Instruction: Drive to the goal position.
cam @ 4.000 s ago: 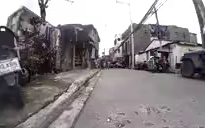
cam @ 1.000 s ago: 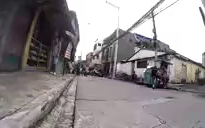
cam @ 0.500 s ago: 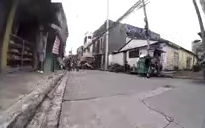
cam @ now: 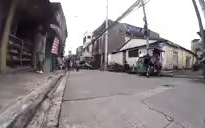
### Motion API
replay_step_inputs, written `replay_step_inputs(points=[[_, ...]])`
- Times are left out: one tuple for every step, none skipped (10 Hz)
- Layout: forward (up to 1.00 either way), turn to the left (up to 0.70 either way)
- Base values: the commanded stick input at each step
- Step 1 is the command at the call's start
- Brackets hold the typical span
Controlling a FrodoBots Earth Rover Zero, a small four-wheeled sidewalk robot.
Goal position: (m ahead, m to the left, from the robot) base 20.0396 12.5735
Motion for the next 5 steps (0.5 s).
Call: replay_step_inputs(points=[[1.00, 0.27], [1.00, 0.27], [1.00, 0.27], [1.00, 0.15], [1.00, 0.00]])
